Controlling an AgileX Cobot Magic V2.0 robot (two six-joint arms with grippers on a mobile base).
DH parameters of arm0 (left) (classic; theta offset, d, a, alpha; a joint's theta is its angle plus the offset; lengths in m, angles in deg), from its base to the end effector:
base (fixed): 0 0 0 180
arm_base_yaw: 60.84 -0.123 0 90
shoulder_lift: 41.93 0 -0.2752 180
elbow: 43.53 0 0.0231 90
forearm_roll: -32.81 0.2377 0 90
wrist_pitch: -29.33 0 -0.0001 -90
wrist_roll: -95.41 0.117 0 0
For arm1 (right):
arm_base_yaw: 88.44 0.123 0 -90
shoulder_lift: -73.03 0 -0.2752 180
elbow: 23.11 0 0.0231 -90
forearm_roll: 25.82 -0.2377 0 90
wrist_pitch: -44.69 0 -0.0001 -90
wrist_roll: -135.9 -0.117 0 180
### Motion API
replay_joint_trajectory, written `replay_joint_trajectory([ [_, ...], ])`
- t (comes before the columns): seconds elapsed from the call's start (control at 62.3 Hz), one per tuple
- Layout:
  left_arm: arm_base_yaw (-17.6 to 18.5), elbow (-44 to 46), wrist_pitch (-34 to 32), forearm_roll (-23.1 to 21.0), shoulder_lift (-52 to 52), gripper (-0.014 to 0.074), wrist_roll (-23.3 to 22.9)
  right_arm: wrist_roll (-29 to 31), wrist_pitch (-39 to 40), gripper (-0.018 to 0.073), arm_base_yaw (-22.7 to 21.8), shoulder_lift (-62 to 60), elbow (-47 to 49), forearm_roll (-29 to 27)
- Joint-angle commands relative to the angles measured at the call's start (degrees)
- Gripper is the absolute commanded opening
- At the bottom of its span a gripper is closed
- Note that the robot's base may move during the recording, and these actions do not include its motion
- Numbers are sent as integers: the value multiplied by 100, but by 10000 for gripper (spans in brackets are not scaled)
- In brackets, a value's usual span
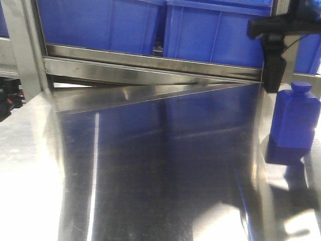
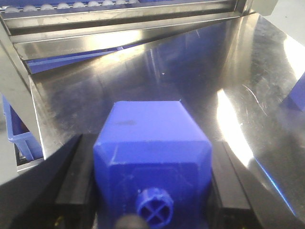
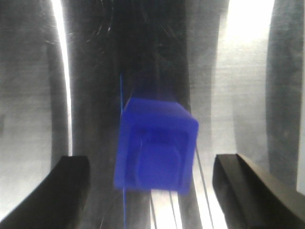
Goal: Pick and sort blue part to right shelf
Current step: 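Lower the right gripper onto the other blue part and close it, then lift the blue part off the table with the right gripper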
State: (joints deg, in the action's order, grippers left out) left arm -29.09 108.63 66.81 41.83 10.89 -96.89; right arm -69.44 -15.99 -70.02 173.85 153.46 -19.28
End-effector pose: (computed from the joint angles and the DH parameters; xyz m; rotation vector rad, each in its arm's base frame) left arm 0.1483 -0.0786 0.3492 0.4179 2.0244 -0.3005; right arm 0.3056 0.0895 0.2448 0.1114 2.8560 -0.0010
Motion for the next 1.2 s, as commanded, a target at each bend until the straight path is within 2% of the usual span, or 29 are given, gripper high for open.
replay_joint_trajectory([
  [0.0, 44, 159, -523, 12, -38, 312, -1, -3, 233, 601, -36, 54, 206, 133],
  [0.321, 44, 159, -523, 176, -69, 312, -1, 2, 383, 585, -36, 734, 206, 290],
  [0.401, 44, 159, -509, 237, -155, 312, -1, 2, 385, 521, -36, 759, 206, 304],
  [0.529, 44, 61, -509, 503, -430, 312, -10, 2, 390, 337, -36, 754, 206, 384],
  [0.61, 44, -101, -509, 712, -688, 312, -102, 2, 390, 279, -36, 742, 206, 390],
  [0.866, 44, -867, -578, 1143, -1762, 312, -412, 2, 446, 278, 79, 546, 123, 447],
  [1.187, 44, -1808, -557, 1173, -3505, 312, -505, 2, 1180, 278, 732, -715, -713, 857],
])
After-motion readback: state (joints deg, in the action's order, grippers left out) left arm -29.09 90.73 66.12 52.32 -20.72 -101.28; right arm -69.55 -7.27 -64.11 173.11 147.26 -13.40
